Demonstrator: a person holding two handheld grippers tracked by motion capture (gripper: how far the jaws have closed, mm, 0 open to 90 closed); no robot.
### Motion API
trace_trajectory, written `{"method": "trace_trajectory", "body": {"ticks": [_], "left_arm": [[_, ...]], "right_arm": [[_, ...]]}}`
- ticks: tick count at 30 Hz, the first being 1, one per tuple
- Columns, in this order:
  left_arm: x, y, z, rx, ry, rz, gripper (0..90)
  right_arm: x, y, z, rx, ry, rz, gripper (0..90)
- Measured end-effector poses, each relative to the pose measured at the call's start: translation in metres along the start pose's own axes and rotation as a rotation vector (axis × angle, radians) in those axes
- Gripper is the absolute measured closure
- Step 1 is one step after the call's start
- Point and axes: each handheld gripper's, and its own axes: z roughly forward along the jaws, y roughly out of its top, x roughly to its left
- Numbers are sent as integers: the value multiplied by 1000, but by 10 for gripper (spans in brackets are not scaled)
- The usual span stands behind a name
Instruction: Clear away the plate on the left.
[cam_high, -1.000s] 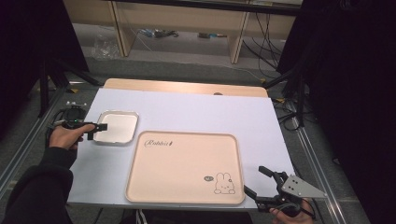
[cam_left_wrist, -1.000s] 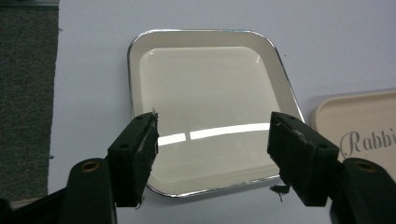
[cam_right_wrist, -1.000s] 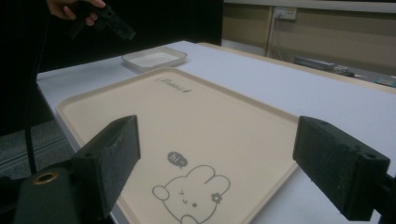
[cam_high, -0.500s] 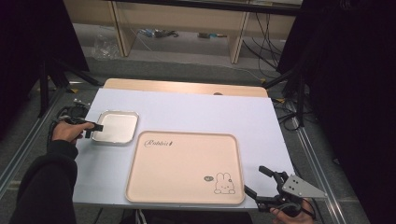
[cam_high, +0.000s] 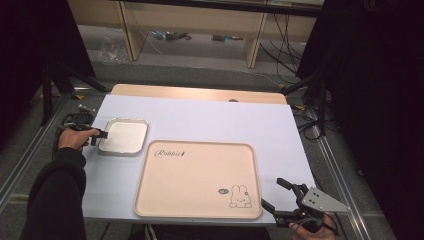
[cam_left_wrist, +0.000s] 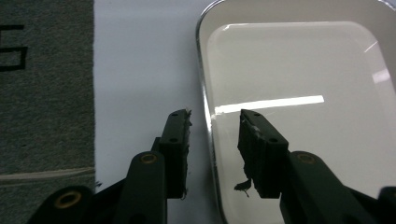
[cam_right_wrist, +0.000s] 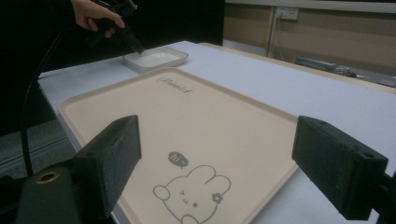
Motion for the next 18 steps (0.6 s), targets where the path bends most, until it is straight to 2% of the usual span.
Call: {"method": "trace_trajectory", "body": {"ticks": [4, 6, 8, 9, 11, 12, 15, 16, 17, 18], "left_arm": [[-3, 2, 8, 49, 13, 11, 671], [-2, 1, 9, 37, 12, 6, 702], [2, 1, 8, 41, 0, -12, 738], [3, 0, 7, 37, -6, -35, 760], [4, 0, 5, 57, 2, -45, 812], [4, 0, 5, 54, -7, -57, 825], [5, -1, 5, 69, -34, -117, 839], [5, 0, 4, 84, -32, -122, 841], [5, 0, 3, 96, -37, -125, 842], [4, -1, 4, 88, -44, -130, 843]], "right_arm": [[0, 0, 0, 0, -2, -2, 166], [0, 0, 0, 0, 2, 3, 166], [-1, 0, 1, -21, 3, -8, 167], [-1, 0, 0, -18, -5, -19, 168], [-1, 0, 1, -22, 3, -8, 168], [-1, 0, 1, -29, -3, -18, 168], [0, 0, 1, -25, 5, -8, 169], [-1, 0, 1, -31, 3, -15, 170], [1, 0, -1, -2, -1, 3, 170], [0, 0, 0, -21, -10, -8, 170]]}}
